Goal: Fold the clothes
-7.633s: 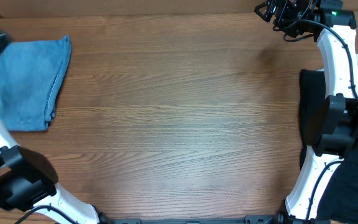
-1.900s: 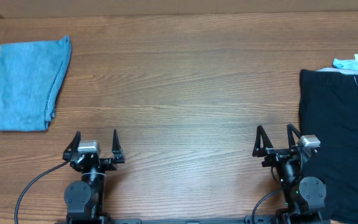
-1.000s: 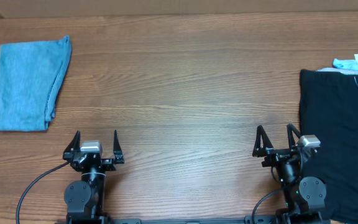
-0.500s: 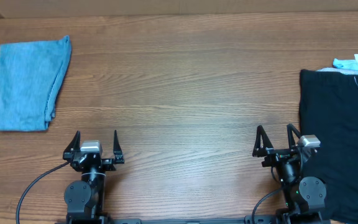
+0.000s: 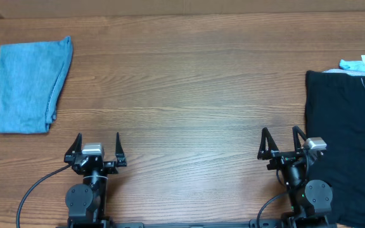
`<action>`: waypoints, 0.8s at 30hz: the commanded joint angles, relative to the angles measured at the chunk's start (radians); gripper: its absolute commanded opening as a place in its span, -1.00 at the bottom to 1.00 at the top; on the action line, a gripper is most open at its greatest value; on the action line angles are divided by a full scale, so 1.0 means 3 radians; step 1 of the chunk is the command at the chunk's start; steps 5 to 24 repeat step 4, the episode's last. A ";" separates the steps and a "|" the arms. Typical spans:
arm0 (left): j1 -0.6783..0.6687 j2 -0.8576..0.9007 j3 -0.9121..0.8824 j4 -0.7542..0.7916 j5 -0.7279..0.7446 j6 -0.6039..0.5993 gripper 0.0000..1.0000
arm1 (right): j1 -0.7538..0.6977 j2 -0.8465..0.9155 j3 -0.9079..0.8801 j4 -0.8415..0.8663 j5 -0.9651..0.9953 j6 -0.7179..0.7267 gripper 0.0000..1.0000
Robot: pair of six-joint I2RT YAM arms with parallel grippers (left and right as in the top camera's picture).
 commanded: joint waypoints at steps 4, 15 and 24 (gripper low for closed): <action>-0.0022 -0.0036 -0.0014 0.0008 0.0041 0.0052 1.00 | 0.0014 -0.0027 -0.0036 0.0018 0.0045 0.0005 1.00; -0.0022 -0.0036 -0.0014 0.0008 0.0041 0.0052 1.00 | 0.0014 -0.0027 -0.0036 0.0018 0.0045 0.0005 1.00; -0.0022 -0.0036 -0.0014 0.0008 0.0041 0.0052 1.00 | 0.0014 -0.0027 -0.0036 0.0018 0.0045 0.0005 1.00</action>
